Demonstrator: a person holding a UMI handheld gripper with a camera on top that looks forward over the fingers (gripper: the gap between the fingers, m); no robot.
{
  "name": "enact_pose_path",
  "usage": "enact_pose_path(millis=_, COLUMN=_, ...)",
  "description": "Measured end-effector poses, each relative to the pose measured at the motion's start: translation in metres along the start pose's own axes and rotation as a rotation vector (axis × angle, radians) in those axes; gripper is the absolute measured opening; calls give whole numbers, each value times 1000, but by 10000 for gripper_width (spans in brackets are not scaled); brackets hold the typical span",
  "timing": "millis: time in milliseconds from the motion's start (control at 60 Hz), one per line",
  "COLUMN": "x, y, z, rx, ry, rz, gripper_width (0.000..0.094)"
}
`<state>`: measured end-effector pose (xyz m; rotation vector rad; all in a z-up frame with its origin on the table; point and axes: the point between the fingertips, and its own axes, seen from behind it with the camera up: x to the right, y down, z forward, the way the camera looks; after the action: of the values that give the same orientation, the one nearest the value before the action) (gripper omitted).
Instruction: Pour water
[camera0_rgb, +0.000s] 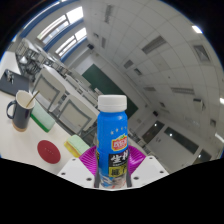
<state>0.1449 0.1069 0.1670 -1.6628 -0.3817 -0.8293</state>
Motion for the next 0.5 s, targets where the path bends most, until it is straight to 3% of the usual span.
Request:
enact_pose_path(millis=233, x=-31, y=-138, z=-7, rx=172, ry=175, rz=-862, gripper_width=353)
enact_pose_path(millis=500, x=-93, y=-168, z=-2, rx=234, ry=251, rz=-1529, gripper_width=355)
